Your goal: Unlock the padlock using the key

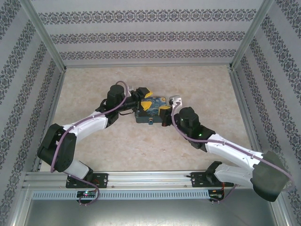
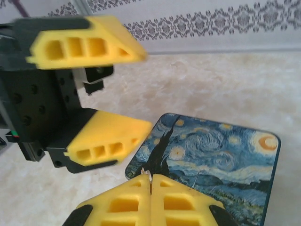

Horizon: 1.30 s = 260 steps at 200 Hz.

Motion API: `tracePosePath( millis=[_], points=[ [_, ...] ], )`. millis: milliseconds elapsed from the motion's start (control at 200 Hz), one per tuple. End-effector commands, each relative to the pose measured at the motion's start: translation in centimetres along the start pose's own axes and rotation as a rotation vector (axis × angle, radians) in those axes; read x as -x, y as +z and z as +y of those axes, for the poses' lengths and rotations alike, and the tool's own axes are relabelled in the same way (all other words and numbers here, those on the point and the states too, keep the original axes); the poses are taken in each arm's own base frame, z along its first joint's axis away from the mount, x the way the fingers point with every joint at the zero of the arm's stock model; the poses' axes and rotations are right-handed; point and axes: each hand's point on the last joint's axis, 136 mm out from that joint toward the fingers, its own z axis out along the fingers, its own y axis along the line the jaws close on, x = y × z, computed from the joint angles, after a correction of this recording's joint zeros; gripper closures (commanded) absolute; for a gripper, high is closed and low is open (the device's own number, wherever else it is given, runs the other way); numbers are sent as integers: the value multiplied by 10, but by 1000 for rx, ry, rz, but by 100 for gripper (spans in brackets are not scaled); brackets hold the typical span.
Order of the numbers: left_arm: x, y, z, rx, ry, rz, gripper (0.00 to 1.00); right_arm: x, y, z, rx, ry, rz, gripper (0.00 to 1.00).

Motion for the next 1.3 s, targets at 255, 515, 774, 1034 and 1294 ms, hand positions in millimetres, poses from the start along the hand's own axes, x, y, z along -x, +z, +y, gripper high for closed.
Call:
tracePosePath(
  millis=[255, 515, 774, 1034, 1294],
  points=[
    [-15, 11, 18, 76, -81, 3, 52, 23, 1, 6, -96, -180, -81, 100],
    [-24, 23, 21, 83, -83, 28, 59, 22, 3, 8, -90, -186, -74, 100],
    [-25, 27, 20, 67, -82, 30, 68, 19, 6, 9, -87, -190, -62, 100],
    [-25, 28, 17, 53, -74, 33, 75, 14, 10, 9, -86, -191, -45, 100],
    [-25, 29, 18, 53, -72, 34, 85, 11, 11, 8, -88, -187, -41, 100]
  ],
)
